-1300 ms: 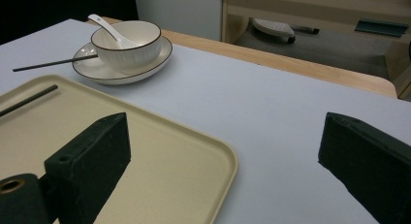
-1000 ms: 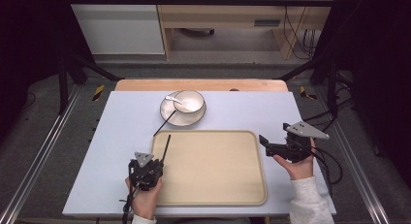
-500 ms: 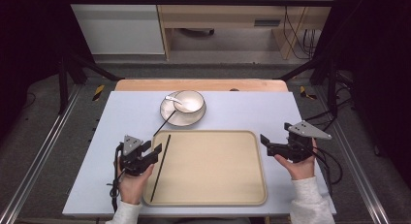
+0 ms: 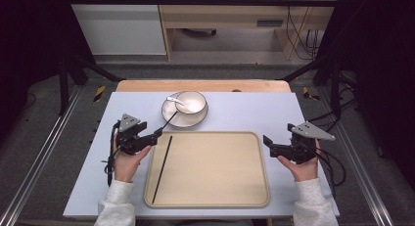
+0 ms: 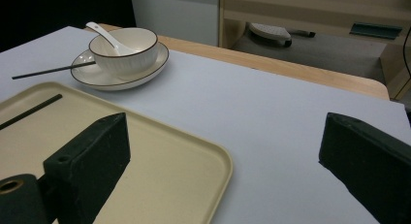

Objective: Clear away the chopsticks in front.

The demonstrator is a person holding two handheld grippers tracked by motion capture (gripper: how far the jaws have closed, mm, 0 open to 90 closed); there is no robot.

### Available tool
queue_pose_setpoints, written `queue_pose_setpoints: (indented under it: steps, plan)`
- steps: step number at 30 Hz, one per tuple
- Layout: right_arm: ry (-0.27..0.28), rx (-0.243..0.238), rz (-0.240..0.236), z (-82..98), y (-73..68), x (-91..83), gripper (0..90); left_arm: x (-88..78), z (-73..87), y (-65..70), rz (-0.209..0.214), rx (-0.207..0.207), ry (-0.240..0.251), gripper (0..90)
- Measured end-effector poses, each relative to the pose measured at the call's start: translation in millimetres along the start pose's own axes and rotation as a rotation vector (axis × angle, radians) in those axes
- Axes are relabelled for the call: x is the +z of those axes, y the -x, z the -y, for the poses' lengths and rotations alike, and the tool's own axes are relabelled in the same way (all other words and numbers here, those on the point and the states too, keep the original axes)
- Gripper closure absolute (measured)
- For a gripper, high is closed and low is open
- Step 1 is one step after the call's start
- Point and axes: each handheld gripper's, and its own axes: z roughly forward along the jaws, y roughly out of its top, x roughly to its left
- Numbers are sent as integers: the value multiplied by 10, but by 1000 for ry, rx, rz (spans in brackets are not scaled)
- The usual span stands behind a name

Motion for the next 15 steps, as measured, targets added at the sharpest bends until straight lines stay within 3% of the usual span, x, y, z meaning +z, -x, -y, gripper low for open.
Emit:
queue_pose_setpoints:
  steps: [2,15]
  plan:
    - [-1,-2,0,1,-1,3,46,51,-59,-32,1,24,-6,321]
    - [-5,-3,2,1,1,17,48,473,-288,-170,33,73,-73,275]
